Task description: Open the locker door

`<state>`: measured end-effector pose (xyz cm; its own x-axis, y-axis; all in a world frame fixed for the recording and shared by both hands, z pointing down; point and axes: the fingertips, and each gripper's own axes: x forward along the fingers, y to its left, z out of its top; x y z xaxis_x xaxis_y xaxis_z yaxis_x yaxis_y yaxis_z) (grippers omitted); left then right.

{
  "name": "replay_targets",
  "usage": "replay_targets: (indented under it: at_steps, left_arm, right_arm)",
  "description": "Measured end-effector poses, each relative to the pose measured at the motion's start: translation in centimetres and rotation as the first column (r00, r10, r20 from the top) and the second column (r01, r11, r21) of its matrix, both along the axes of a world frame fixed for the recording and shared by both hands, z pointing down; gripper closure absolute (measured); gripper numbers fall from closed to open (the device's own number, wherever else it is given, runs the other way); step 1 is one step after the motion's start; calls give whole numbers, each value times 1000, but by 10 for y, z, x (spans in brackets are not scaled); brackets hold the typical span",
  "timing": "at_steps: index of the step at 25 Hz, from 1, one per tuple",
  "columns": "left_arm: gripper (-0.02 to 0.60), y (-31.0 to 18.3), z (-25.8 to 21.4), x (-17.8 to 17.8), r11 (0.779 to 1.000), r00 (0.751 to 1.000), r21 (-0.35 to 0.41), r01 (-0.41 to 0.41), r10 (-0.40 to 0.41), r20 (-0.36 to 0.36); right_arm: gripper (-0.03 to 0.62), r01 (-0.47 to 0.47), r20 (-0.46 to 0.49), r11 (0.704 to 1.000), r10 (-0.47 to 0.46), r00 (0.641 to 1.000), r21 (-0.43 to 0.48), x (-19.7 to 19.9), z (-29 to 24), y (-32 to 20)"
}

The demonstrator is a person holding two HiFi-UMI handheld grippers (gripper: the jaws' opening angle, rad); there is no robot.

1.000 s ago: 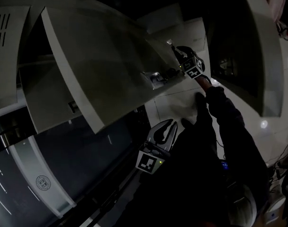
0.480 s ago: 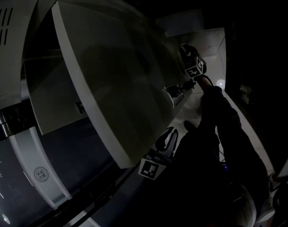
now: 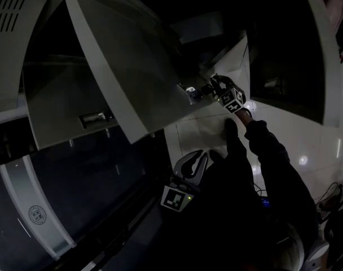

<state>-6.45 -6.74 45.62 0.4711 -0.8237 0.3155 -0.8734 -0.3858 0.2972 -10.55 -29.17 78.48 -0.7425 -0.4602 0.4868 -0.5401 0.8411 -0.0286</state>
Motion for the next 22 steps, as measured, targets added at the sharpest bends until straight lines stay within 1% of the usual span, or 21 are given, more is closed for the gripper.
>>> replay_targets:
  at_steps: [3,4,7,9,12,15,18,20,22]
  left_arm:
    - [535,13,-2,12,999,999,19,-40,40,-22]
    - [535,19,-3,15,998,998,25,-53,53,-27]
    - [535,40,-6,25,995,995,54,-90,92,-43]
    - [535,56,-9,29,992,993,75,-105,109,-53]
    - [535,87,-14,27,989,992,101,-104,111,-67]
    - [537,128,-22,16,987,992,131,-96,106,-71]
    - [537,175,-26,0,984,994,156,-80,91,-63]
    - [537,202,-24,-6,983,995,173,-67,78,-59]
    - [536,229,-17,-11,985,996,161,-62,72,-52]
  right_arm:
    - [563,-20,-33,1000,20,999,6,42,4,33]
    - [592,-39,-43,999,40,998,8,56,3,40]
    - [592,-85,-81,996,86,993,10,94,2,58]
    - [592,-93,-102,995,95,990,19,108,-4,69]
    - [592,-119,-113,992,123,986,42,113,-21,81]
    - [592,-193,-57,981,195,979,39,108,-54,110]
    - [592,-243,63,970,241,968,12,101,-104,176]
    - [592,-228,142,973,222,965,26,99,-147,232]
    - [592,-184,198,982,170,965,53,97,-190,297]
